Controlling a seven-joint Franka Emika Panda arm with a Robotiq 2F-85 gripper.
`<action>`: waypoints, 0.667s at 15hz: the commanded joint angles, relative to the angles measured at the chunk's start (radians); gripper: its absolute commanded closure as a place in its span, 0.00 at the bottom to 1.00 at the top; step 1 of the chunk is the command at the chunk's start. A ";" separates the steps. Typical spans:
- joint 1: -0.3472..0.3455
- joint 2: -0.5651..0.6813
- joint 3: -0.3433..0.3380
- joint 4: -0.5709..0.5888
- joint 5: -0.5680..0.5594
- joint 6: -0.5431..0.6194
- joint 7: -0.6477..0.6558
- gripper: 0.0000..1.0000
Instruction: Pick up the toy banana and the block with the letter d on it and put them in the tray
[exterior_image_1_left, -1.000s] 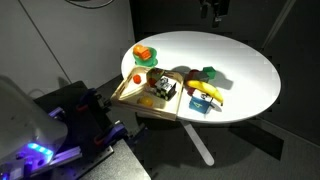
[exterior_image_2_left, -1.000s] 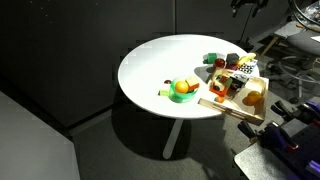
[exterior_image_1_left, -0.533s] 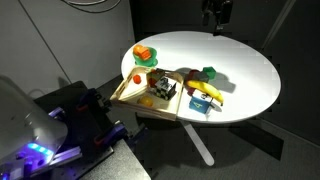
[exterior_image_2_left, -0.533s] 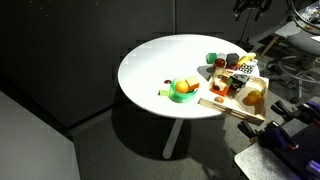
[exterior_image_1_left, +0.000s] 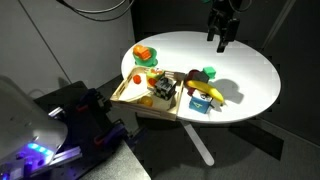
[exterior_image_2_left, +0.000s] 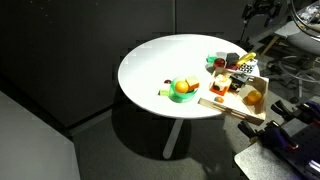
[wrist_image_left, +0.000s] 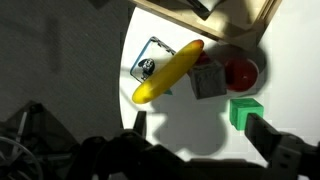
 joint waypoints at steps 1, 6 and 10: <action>-0.020 0.063 -0.006 0.052 0.012 -0.037 0.034 0.00; -0.029 0.129 -0.008 0.064 0.034 0.013 0.061 0.00; -0.030 0.179 -0.005 0.065 0.064 0.095 0.072 0.00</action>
